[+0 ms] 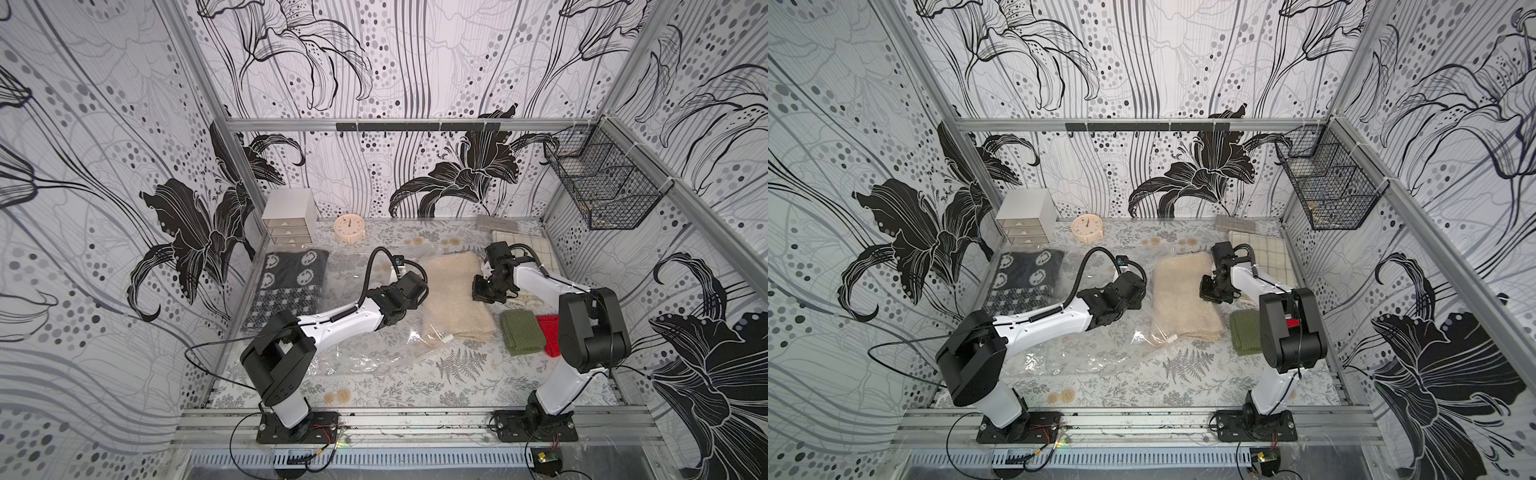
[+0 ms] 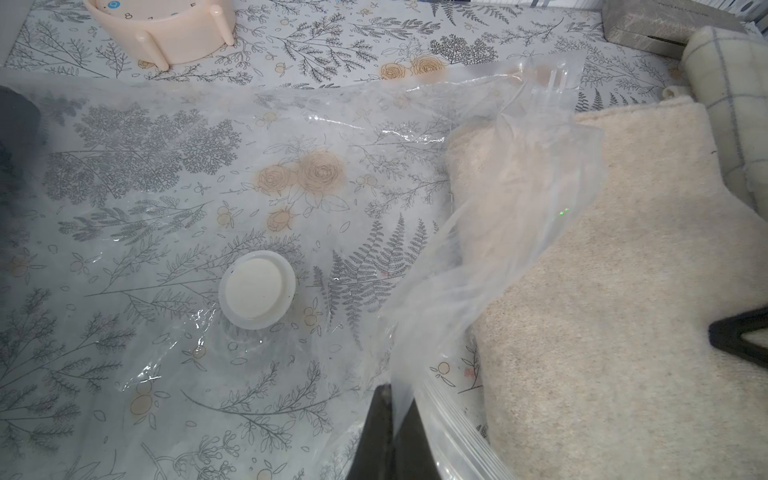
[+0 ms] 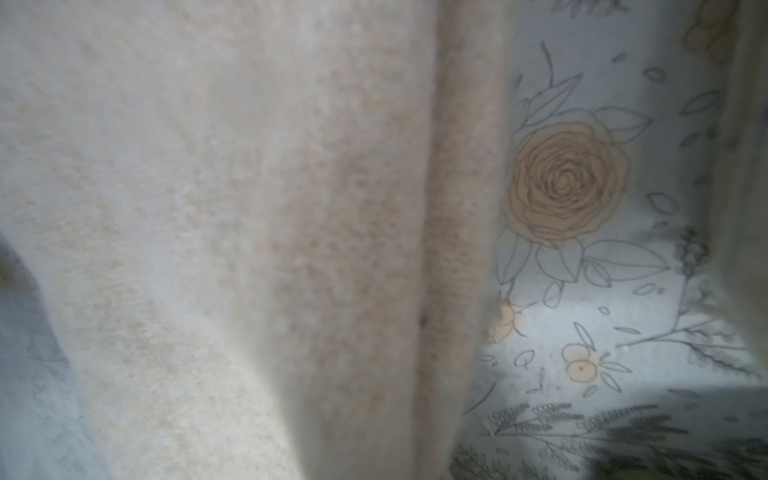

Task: Take the scarf out of the vacuum bag
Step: Take out the scarf from the vacuum bag.

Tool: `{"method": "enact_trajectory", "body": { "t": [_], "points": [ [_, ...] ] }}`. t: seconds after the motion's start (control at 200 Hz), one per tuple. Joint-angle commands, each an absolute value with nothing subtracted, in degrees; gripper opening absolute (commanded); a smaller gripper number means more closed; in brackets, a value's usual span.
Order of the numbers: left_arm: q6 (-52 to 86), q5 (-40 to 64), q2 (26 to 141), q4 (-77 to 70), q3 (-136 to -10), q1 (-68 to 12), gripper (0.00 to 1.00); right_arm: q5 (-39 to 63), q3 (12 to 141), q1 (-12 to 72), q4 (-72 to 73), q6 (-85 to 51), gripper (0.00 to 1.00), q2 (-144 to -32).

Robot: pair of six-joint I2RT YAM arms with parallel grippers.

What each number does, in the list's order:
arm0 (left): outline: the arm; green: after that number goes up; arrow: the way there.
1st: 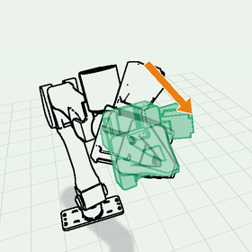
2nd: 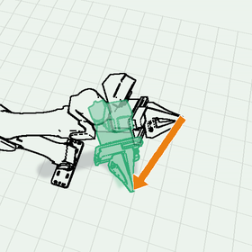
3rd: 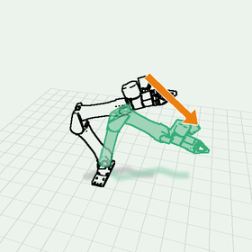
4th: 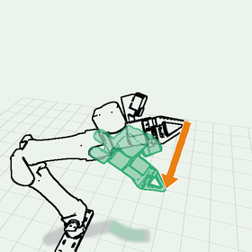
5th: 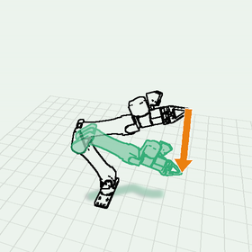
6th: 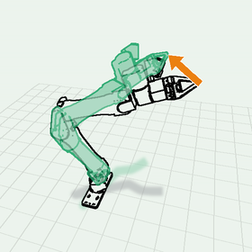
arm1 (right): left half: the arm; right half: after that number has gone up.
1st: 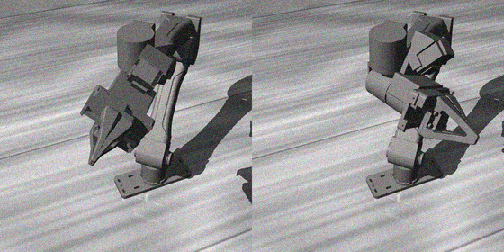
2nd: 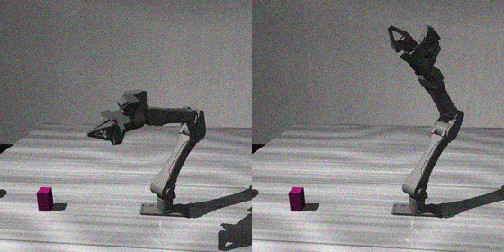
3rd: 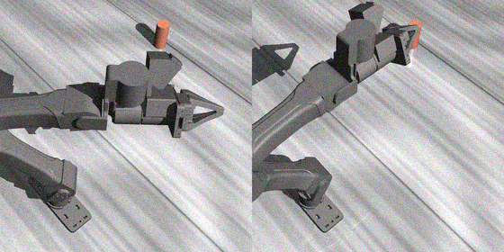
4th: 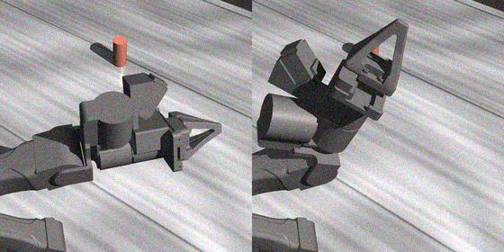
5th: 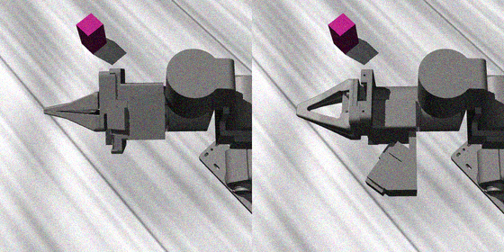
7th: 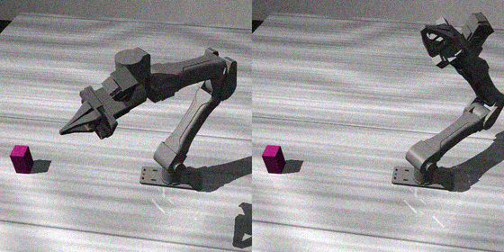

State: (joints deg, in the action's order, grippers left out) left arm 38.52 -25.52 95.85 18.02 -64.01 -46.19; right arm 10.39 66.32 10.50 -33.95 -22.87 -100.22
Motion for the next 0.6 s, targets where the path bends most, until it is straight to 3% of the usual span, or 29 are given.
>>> {"method": "enact_trajectory", "body": {
  "t": [0.0, 0.596],
  "points": [
    [37.3, -27.7, 97.1, 17.8, -65.5, -46.6, 0.0, 11.1, 66.1, 9.8, -31.7, -23.2, 0.0, -100.0],
    [37.2, -30.3, 99.4, 19.4, -67.2, -51.2, 0.0, 12.2, 59.8, 9.8, -29.1, -25.2, 0.0, -94.7]
  ]
}}
